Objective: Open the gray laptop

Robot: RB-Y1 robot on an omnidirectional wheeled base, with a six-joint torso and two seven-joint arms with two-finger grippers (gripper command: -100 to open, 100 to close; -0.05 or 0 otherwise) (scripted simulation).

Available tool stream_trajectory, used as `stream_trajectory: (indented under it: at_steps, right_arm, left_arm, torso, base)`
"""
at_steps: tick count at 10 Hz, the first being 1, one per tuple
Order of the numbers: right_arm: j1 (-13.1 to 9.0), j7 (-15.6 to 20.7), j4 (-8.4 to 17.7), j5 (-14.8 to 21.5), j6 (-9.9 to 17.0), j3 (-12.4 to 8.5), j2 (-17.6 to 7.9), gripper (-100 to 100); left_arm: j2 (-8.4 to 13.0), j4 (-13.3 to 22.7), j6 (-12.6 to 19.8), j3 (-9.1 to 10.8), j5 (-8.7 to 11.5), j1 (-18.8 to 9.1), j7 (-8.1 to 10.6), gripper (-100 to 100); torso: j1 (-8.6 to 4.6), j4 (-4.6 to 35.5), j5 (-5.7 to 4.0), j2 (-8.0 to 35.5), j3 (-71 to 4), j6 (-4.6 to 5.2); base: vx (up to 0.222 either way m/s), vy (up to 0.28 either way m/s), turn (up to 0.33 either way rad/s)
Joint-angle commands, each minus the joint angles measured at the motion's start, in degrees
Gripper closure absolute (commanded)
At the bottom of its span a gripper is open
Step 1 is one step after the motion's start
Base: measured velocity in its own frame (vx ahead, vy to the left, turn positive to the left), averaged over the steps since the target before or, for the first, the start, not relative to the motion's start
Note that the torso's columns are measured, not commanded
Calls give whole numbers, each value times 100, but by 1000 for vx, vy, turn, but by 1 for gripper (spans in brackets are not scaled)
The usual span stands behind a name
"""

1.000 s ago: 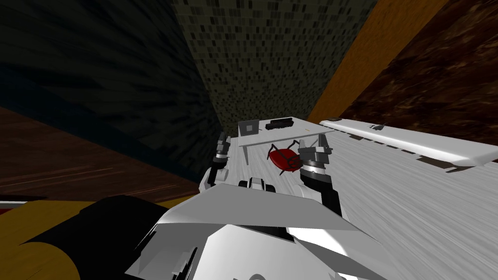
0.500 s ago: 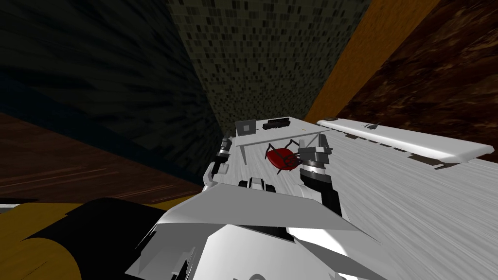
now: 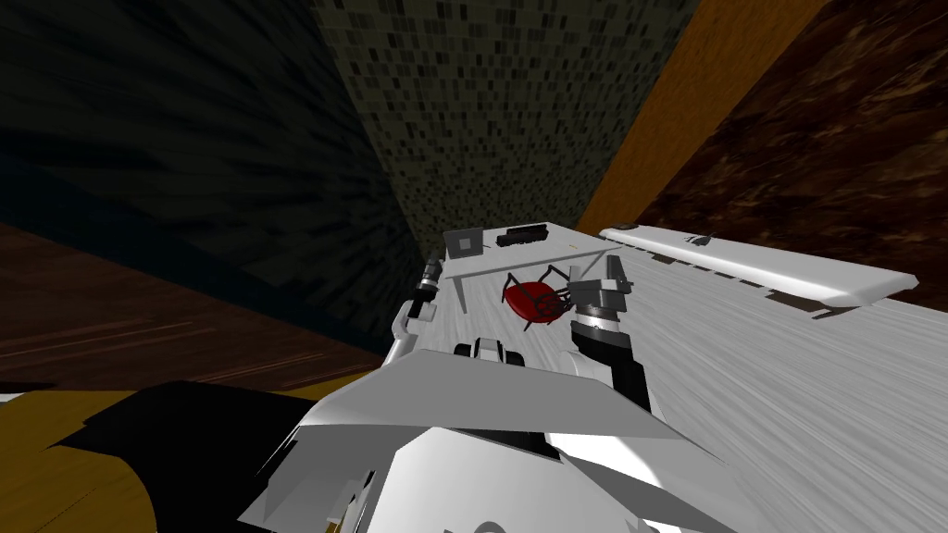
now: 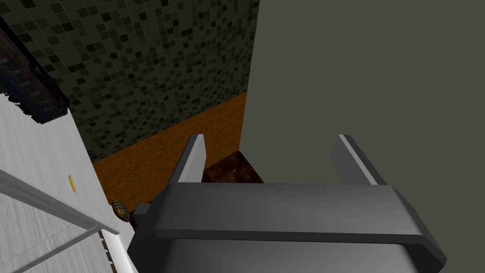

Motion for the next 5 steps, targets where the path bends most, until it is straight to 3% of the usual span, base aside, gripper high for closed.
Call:
stream_trajectory:
  at_steps: [1,4,5]
  right_arm:
    - [0,0,0,0,0,0,0,0]
    - [0,0,0,0,0,0,0,0]
    - [0,0,0,0,0,0,0,0]
  left_arm:
    - [60,403,351,123,-75,-382,84,-100]
    - [123,901,812,288,-166,-878,190,-100]
    - [123,984,812,288,-166,-949,190,-100]
  torso:
    - [-9,0,-2,2,1,0]
    - [10,-1,3,-2,-1,-1]
    - [4,-1,2,-2,-1,0]
  base:
    - [0,-79,-10]
    - [9,-67,-20]
    - [13,-48,-11]
